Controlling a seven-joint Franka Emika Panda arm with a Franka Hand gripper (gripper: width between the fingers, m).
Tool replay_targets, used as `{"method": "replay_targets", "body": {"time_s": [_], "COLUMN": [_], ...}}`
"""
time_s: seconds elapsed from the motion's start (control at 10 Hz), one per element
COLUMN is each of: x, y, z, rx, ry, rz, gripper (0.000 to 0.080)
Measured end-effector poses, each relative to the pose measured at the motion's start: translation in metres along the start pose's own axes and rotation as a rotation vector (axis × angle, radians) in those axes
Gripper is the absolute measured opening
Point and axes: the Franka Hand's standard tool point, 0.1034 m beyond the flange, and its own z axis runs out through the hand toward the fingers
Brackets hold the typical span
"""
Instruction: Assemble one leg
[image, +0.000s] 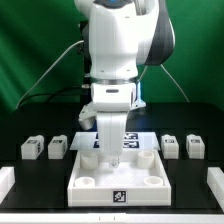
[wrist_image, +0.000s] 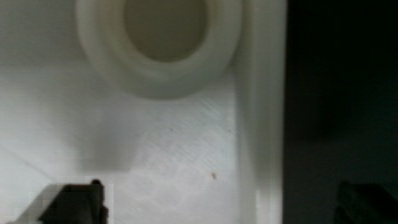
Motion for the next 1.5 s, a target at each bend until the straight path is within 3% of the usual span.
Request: {"method": "replay_targets", "body": {"time_s": [0.2, 0.3, 0.4, 0.7, 1.5], "x": [0.0013, 0.0010, 0.0010, 0.0009, 0.0004], "y": [0.0002, 0.0002, 0.0002, 0.0001, 0.0008], "z": [-0.0001, -0.0001, -0.0001, 0.0000, -0.0005], "rx": [0.000, 0.000, 0.000, 0.000, -0.002], "ry": [0.001, 0.001, 0.001, 0.001, 0.001], "rz": [0.017, 0.018, 0.018, 0.018, 0.020], "gripper": [0.0650, 0.0522, 0.0522, 0.0077, 0.0058]}}
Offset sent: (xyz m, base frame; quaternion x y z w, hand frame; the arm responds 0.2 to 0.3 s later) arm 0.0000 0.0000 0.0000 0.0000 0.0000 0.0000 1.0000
